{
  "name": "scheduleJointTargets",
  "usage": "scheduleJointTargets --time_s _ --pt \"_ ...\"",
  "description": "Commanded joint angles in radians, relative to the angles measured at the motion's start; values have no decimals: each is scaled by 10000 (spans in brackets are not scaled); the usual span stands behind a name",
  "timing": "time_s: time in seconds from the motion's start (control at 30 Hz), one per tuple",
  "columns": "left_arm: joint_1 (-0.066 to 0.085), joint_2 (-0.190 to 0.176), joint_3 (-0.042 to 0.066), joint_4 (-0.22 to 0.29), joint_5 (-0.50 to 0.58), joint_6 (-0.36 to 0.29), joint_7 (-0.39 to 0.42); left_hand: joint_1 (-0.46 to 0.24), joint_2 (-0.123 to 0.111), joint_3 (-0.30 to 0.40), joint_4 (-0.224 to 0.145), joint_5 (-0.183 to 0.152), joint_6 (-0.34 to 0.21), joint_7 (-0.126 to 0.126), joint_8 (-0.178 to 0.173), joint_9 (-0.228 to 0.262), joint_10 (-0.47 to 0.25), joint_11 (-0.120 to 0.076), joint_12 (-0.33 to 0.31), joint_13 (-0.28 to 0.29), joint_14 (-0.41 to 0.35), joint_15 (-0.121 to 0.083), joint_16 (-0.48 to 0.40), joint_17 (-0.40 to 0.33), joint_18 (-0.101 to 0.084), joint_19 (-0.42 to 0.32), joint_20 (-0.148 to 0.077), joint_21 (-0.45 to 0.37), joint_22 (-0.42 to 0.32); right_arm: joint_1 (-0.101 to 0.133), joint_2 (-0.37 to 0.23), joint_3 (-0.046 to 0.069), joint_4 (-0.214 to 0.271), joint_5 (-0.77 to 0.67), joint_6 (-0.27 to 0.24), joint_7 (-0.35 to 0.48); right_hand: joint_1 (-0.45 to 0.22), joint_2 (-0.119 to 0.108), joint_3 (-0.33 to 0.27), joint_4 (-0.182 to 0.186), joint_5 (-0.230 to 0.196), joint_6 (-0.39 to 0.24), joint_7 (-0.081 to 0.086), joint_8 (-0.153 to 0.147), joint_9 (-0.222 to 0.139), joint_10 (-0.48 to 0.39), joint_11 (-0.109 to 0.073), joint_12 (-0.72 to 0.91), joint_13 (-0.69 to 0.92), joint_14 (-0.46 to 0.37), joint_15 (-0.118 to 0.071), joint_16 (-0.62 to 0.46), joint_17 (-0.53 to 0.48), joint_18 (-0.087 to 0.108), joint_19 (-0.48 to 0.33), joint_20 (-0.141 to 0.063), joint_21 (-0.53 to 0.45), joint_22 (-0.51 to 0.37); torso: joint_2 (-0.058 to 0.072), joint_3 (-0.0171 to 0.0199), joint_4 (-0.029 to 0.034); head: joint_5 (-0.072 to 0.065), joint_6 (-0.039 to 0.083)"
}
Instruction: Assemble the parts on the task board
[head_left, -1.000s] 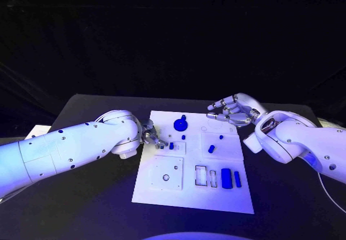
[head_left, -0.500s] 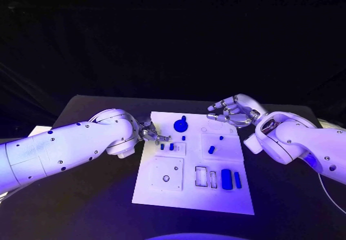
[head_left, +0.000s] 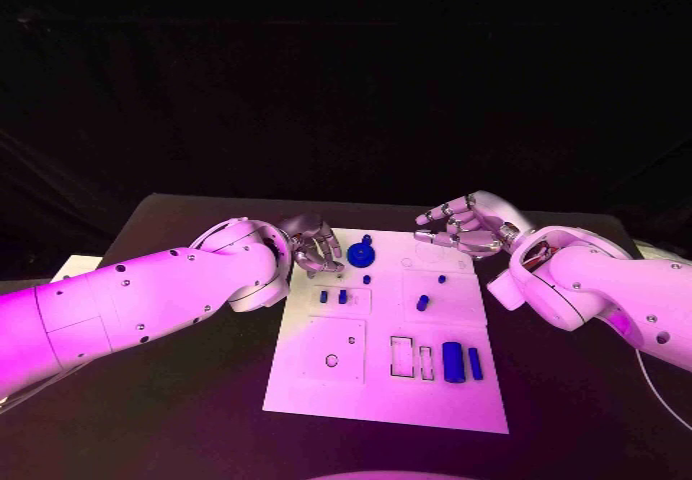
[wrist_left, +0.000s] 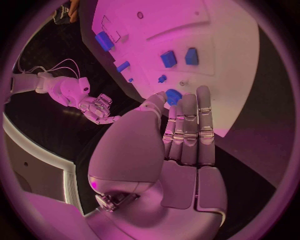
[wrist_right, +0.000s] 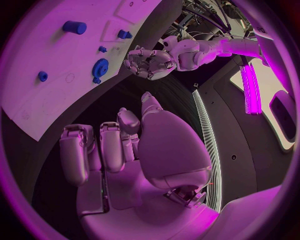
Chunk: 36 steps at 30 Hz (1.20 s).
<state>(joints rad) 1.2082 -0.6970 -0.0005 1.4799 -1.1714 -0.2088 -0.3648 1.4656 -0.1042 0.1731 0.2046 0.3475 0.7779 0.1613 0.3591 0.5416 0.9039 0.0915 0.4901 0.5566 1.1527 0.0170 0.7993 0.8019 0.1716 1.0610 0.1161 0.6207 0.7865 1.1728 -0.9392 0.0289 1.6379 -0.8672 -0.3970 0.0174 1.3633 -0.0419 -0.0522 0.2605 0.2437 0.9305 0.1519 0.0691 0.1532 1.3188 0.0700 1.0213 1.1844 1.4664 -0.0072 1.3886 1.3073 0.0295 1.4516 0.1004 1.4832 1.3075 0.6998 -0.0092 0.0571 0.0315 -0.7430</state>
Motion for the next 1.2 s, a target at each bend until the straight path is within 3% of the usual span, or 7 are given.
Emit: scheduleJointTargets --time_s 0.03,0.1,0.13,0.3,0.4,0.63,1.2 --pt "5 301 -50 -259 -1140 -872 2978 675 -411 684 -195 -56 540 140 -725 -928 264 271 -969 -1157 -423 109 -551 -484 64 -292 79 -322 -158 -6 30 1 -18 -87 77 75 -2 91 -64 20 49 60 12 13 15 -17 -52 -24 -10 469 -18 -28 -18 125 -76 22 -59 1038 33 -15 -36 -28 42" --pt "2 501 -91 -418 -1526 -817 3394 880 -512 1102 -312 -595 996 55 -1284 -1616 776 165 -1574 -2010 -198 -66 -660 -749 46 -166 91 -254 -100 -6 37 1 -26 -88 77 77 -1 92 -65 19 51 60 12 13 16 -20 -52 -29 -13 468 -18 -32 -23 128 -85 21 -66 1027 31 -14 -33 -58 52" --pt "2 596 -115 -488 -1729 -783 3535 841 -638 1132 -350 -730 1140 36 -1466 -1840 840 67 -1811 -2310 -88 66 -664 -827 102 -121 48 -257 -100 -6 41 0 -30 -89 77 78 -1 92 -65 19 51 60 12 13 16 -20 -52 -29 -13 468 -18 -32 -23 128 -85 21 -66 1027 31 -17 -37 -74 64" --pt "-4 1023 -204 -797 -2754 -208 3469 442 -814 910 -256 -1957 1356 -86 -1914 -2361 1002 55 -2277 -2963 751 6 -180 -823 128 571 40 -151 -142 -6 51 0 -36 -82 75 81 4 96 -67 17 55 61 12 12 17 -25 -53 -38 -20 459 -19 -58 -58 133 -102 21 -79 1006 44 -23 -40 -167 106" --pt "-8 1269 -229 -1050 -3228 386 3068 249 -874 510 -258 -2305 1409 26 -2152 -2630 611 162 -2626 -3319 1409 83 1100 189 96 932 93 -90 -139 -7 55 0 -37 -62 78 83 4 96 -67 17 55 61 12 12 17 -25 -53 -38 -20 459 -19 -58 -58 133 -102 21 -79 1006 44 -30 -30 -212 121" --pt "-30 1750 -254 -1616 -3766 1140 2576 314 -568 87 -373 -2254 1994 -36 -2478 -3208 1365 71 -2769 -3950 3143 -39 5061 3806 -581 3205 -21 4130 3298 -7 61 0 -30 -49 82 92 10 100 -68 14 58 62 11 12 17 -20 -53 -24 -12 464 -19 -43 -36 129 -89 21 -70 1022 35 -12 -38 -220 104" --pt "-75 2320 -268 -2264 -4216 1682 1956 584 -329 528 -451 -2194 2542 -146 -2654 -3604 2057 -54 -3210 -4483 3516 -168 5711 4285 -809 3773 -145 5525 4513 -7 61 0 -2 -63 72 101 10 100 -68 14 58 62 11 12 17 -20 -53 -24 -12 464 -19 -43 -36 129 -89 21 -70 1022 32 -13 -32 -220 66"
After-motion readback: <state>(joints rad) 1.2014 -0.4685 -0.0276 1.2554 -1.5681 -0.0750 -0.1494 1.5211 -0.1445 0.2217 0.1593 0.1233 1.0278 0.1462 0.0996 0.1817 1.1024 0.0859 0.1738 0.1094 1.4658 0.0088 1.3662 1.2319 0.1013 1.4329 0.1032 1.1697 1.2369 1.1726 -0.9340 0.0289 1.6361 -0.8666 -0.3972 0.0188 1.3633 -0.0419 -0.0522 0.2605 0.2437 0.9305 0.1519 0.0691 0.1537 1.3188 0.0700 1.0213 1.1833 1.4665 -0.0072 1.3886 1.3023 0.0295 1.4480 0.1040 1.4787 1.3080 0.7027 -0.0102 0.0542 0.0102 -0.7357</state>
